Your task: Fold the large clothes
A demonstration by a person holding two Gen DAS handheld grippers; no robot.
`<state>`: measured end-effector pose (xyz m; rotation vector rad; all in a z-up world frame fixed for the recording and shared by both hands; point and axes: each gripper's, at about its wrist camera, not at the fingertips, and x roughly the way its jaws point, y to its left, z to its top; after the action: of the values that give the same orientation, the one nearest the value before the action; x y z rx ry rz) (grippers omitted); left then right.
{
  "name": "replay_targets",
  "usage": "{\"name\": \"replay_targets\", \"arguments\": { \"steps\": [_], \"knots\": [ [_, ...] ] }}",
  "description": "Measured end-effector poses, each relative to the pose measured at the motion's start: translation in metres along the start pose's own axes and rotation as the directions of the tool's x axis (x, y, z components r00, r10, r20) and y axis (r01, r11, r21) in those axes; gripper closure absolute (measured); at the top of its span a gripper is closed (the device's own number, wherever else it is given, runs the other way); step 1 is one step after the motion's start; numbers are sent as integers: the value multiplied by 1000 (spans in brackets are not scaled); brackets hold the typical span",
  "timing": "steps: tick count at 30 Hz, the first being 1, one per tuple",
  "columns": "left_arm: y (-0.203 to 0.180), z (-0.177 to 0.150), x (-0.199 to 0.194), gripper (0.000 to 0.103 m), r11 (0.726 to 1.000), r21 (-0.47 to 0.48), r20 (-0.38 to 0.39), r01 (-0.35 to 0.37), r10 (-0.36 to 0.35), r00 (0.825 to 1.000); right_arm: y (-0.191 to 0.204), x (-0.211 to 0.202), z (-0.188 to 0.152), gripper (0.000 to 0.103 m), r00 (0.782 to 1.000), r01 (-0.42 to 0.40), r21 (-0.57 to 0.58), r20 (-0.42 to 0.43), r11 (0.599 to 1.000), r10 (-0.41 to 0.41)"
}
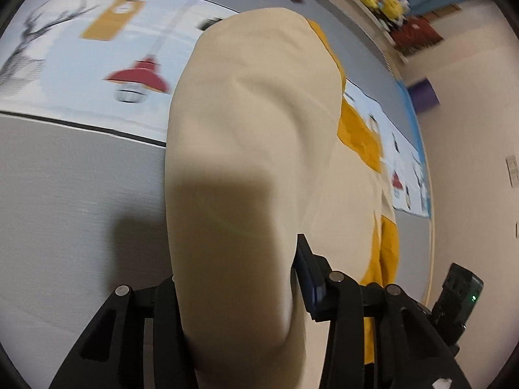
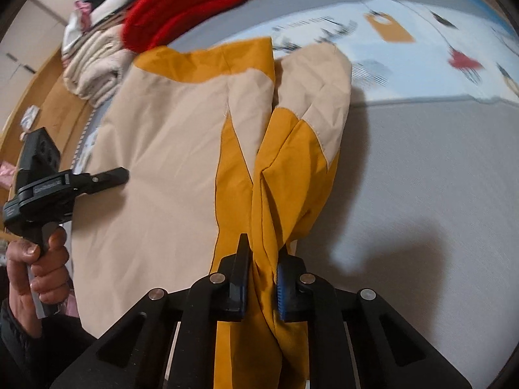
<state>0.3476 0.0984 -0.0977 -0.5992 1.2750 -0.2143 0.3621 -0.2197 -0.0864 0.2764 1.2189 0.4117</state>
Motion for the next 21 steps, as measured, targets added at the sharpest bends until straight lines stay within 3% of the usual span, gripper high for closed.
{"name": "replay_targets", "arguments": {
  "steps": [6,10,15,18,21],
  "knots": [
    [38,12,-30,59,996,-91,34,-25,28,999,42,15,-3,90,1000,-19,-54,-21,998,18],
    [48,12,-42,58,993,-109,50,-53,59,997,32,17,-11,89,998,33,-35,-55,999,-35],
    [38,7,-76,57,990,23,129,-138,134,983,27,5,-15,81,996,85,-32,-36,996,-86],
    [32,-1,-83,57,982,101,126,-160,147,981,33,-15,-21,77,991,133,-66,16,989,-132],
    [25,-19,-85,57,959,204,94,-195,179,979,30,-21,-29,71,998,38,-54,-41,998,-40]
  ]
}}
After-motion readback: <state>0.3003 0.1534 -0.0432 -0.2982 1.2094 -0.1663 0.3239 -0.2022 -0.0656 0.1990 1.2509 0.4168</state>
